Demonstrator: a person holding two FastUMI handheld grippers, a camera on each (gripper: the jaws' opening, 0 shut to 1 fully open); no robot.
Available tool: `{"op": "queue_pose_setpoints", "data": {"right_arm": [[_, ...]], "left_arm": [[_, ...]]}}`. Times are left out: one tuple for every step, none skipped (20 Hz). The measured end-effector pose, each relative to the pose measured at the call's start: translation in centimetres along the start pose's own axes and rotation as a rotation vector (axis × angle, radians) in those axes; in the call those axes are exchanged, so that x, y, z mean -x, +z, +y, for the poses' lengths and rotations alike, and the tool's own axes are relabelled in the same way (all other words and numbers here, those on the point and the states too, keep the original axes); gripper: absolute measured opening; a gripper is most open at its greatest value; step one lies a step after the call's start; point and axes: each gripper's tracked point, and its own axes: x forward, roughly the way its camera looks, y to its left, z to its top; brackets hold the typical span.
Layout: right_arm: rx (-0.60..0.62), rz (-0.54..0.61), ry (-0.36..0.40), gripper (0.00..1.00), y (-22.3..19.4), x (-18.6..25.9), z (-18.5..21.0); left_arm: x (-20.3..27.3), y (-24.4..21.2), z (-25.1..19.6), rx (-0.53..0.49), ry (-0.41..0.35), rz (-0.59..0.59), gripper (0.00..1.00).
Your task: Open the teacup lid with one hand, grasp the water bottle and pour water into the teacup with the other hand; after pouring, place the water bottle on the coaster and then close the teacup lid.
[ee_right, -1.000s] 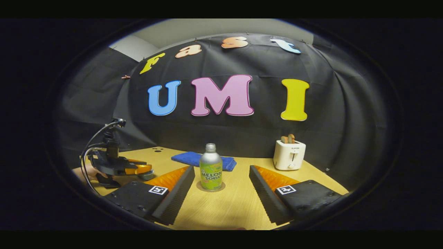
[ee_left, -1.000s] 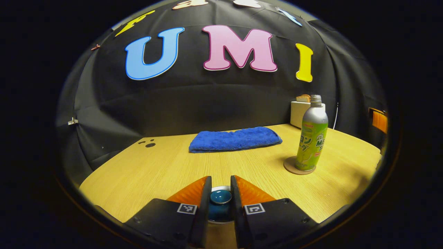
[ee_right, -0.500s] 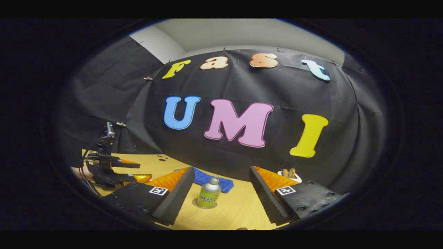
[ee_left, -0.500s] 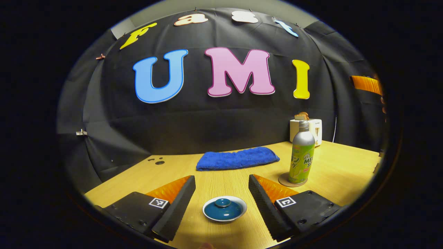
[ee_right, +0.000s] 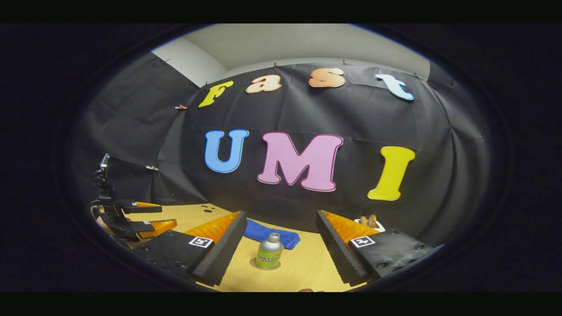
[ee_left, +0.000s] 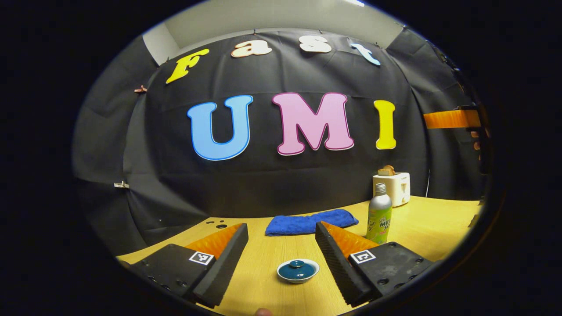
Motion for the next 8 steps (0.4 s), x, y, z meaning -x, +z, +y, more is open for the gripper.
{"op": "queue_pose_setpoints", "data": {"right_arm": [[-0.009, -0.013, 0.004, 0.97, 1.1, 0.1, -0.1], [0.0, -0.03, -0.008, 0.97, 2.0, 0.1, -0.6], [0.028, -0.056, -0.028, 0.97, 3.3, 0.3, -1.5], [-0.004, -0.052, -0.029, 0.97, 3.2, 1.0, -1.7], [-0.029, -0.035, -0.026, 0.97, 2.6, 1.4, -1.8], [-0.046, -0.015, -0.034, 0.97, 1.8, 2.0, -2.4], [-0.053, -0.001, -0.057, 0.97, 1.0, 2.5, -3.4], [-0.055, 0.01, -0.085, 0.97, 0.1, 3.2, -4.4]], "left_arm": [[0.3, 0.2, 0.2, 0.018, 0.003, -0.006, 0.96], [0.5, 0.5, 0.5, 0.028, 0.008, -0.013, 0.96], [0.7, 0.9, 1.2, 0.034, 0.02, -0.021, 0.97], [1.2, 1.3, 1.4, 0.054, 0.027, -0.028, 0.97], [1.6, 1.5, 1.2, 0.071, 0.019, -0.032, 0.97], [1.9, 1.5, 0.8, 0.078, 0.01, -0.033, 0.96], [2.3, 1.4, 0.6, 0.079, 0.004, -0.032, 0.97], [2.8, 1.2, 0.2, 0.079, -0.001, -0.03, 0.97]]}}
